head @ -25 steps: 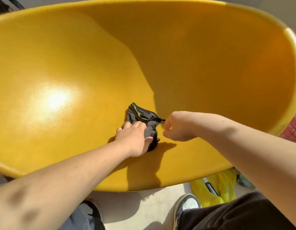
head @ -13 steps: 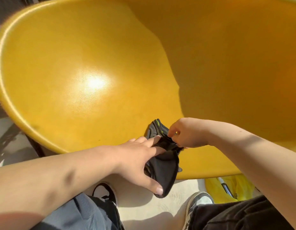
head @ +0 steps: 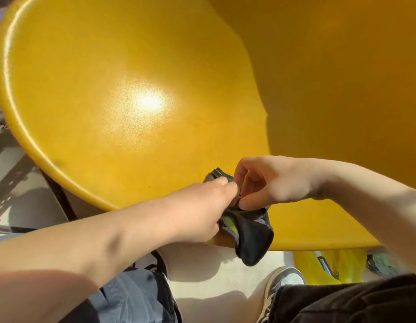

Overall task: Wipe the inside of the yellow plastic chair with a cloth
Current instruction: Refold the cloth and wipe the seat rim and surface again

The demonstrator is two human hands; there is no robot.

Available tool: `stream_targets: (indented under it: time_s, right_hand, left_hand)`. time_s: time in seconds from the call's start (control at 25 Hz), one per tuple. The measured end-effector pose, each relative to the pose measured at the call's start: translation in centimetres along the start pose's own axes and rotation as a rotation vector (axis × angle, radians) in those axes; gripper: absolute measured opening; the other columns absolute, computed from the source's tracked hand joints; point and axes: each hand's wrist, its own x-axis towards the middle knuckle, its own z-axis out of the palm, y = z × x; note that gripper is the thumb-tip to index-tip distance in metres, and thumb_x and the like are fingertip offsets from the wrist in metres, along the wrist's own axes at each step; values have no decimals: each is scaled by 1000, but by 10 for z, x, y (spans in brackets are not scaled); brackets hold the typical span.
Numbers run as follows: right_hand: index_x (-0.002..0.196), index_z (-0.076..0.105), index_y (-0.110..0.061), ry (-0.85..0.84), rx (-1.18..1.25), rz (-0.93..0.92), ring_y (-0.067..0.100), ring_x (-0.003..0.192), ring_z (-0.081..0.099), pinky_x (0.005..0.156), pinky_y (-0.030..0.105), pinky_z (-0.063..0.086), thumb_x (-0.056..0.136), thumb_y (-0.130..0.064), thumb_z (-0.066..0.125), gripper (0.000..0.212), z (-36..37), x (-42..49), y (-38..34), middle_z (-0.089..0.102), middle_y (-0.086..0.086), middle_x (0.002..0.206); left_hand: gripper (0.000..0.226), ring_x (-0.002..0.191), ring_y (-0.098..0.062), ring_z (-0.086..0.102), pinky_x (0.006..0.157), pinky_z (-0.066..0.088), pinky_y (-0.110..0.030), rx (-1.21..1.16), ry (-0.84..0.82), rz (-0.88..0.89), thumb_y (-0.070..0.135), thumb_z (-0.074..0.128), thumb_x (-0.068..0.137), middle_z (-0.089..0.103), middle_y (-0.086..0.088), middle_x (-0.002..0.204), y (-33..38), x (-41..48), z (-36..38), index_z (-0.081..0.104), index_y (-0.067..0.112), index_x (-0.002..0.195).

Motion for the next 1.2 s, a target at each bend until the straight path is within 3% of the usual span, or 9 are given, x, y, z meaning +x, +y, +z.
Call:
stream_targets:
  time_s: [0.12,0.24,0.36,0.44,0.6,0.72,0.84,1.04,1.2]
  right_hand:
    - [114,66,-18,15,278,-64,19,86,68,77,40,51,77,-48,83,50,-10,-11,1,76,16,105]
    - [113,65,-12,73,353,-146,23,87,72,70,33,55,72,-35,88,52,-18,-14,0,76,11,96]
    - [124,66,-11,139,333,-229,28,103,74,84,38,61,70,-16,89,60,-26,-17,-1,77,11,114]
    - [128,67,-9,214,541,-242,33,109,74,89,43,61,72,-9,82,57,-32,-19,1,76,16,119]
    - [122,71,-12,287,945,-114,24,95,77,79,36,62,87,-16,73,36,-30,-6,-4,79,10,113]
    - [127,65,-12,548,710,156,24,101,76,85,43,63,98,-31,69,35,-16,24,7,77,7,118]
    - [152,44,-19,689,79,246,29,127,59,96,39,52,99,-45,60,61,-5,40,16,50,6,151]
    - [163,22,-38,143,-317,81,19,159,16,127,44,18,89,-74,55,88,46,47,15,13,-9,173]
    - [165,-10,-32,199,-677,121,21,160,-15,128,49,-9,84,-90,20,104,80,60,22,-16,0,173]
  left_hand:
    - [14,74,-9,53,64,41,-30,-273,297,29,14,67,85,55,11,86,-5,-9,-31,59,25,90]
    - [19,53,-6,48,49,31,-24,-484,506,8,7,65,84,58,13,63,-4,-16,-60,58,25,89]
    - [13,62,-14,60,56,47,-33,-751,706,-19,7,67,89,66,1,71,2,-13,-77,61,19,92]
    - [9,71,-13,62,65,49,-33,-997,764,-87,10,70,92,68,2,75,2,-7,-83,64,16,95]
    - [16,96,-29,76,79,59,-44,-1285,673,-265,13,74,93,77,-13,104,-21,8,-83,70,12,108]
    - [18,86,-27,74,61,61,-36,-1155,558,-449,14,69,98,73,-18,114,-51,25,-64,64,14,115]
    - [37,102,-29,68,85,57,-37,-728,391,-554,18,71,96,64,-9,130,-83,35,-43,58,16,131]
    - [58,131,-27,54,105,45,-35,-219,76,-438,37,77,90,54,-4,148,-96,26,-35,54,23,142]
    - [105,159,-36,-5,125,2,-62,185,-195,-568,68,75,76,4,-5,174,-104,0,-31,27,28,161]
